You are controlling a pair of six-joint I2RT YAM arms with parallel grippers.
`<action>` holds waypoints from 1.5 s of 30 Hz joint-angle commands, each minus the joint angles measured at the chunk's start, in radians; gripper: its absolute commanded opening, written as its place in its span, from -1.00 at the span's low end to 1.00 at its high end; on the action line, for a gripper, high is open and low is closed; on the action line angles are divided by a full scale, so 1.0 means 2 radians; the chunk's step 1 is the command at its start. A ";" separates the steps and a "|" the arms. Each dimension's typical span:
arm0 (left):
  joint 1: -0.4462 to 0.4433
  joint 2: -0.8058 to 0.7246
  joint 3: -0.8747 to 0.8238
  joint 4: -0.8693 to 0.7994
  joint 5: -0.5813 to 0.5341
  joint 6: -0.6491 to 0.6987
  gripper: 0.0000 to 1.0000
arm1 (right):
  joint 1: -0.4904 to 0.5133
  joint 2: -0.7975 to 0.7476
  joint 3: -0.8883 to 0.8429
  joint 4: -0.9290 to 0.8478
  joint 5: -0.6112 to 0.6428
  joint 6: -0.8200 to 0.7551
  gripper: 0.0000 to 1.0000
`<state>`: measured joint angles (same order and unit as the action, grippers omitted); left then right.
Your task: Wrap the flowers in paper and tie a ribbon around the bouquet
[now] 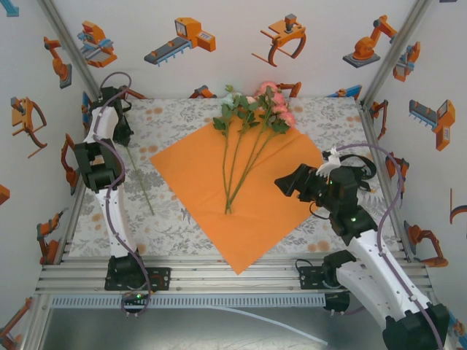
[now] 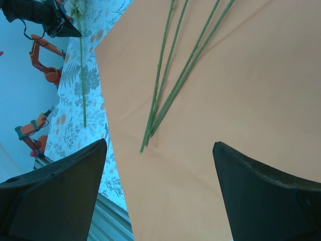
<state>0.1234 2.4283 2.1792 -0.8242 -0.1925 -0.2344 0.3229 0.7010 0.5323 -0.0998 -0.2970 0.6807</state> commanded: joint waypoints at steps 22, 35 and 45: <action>-0.341 -0.109 0.060 0.237 0.144 0.015 -1.00 | -0.002 -0.032 0.003 -0.004 0.008 0.025 0.56; -0.362 0.059 0.207 0.242 0.092 -0.058 -1.00 | -0.002 -0.039 -0.001 -0.034 0.038 -0.018 0.57; -0.355 0.099 0.210 0.233 0.118 -0.112 -0.91 | -0.003 -0.017 0.001 -0.022 0.034 -0.023 0.57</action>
<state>-0.5827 2.5999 2.5935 -0.3702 0.0055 -0.3981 0.3229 0.6731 0.5320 -0.1745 -0.2413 0.6540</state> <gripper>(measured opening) 0.037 0.782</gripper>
